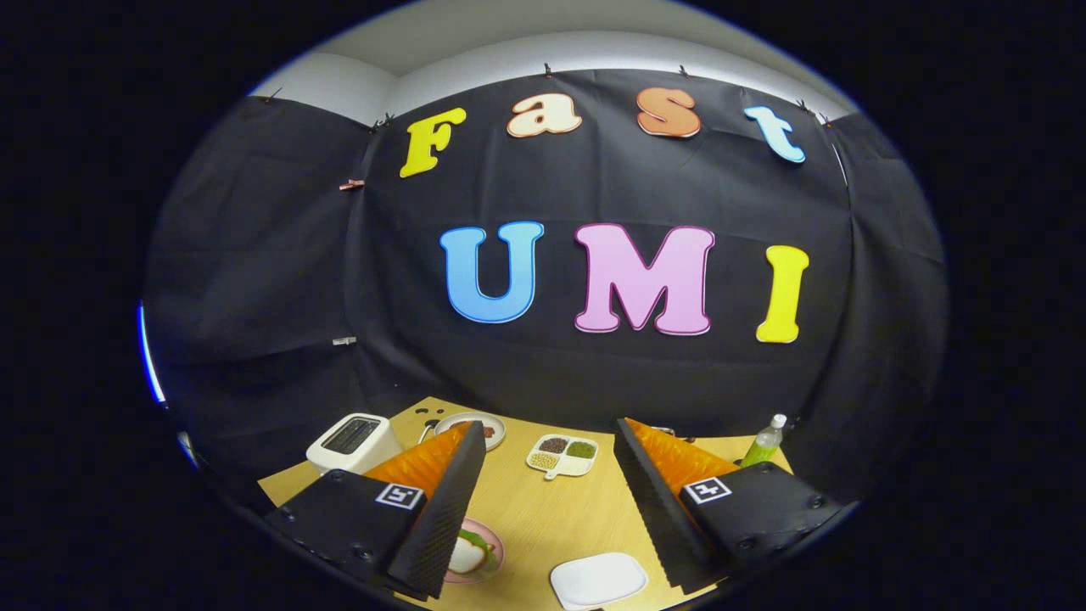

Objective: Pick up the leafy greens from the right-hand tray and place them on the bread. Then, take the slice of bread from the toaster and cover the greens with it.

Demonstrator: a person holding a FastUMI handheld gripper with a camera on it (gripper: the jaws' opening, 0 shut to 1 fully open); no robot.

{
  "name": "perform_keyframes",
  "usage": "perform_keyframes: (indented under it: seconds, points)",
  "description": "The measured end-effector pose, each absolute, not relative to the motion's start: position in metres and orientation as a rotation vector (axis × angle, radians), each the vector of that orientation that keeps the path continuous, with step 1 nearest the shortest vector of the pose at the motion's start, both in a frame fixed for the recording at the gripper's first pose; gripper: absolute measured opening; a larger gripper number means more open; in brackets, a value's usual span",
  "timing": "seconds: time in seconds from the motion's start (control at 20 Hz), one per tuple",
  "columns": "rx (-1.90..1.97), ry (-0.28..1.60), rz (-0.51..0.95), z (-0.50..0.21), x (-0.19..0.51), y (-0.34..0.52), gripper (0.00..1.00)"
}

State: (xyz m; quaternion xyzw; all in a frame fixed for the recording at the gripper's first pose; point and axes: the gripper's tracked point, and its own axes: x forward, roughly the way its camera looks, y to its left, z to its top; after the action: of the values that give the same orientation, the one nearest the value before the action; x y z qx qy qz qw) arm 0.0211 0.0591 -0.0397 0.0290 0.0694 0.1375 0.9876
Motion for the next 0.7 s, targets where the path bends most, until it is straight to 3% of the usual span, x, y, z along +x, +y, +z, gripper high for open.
perform_keyframes:
  seconds: [0.5, 0.7]
  points:
    - [-0.008, 0.162, 0.265, -0.065, 0.005, 0.050, 0.92]
    - [-0.013, 0.166, 0.274, -0.064, 0.006, 0.052, 0.96]
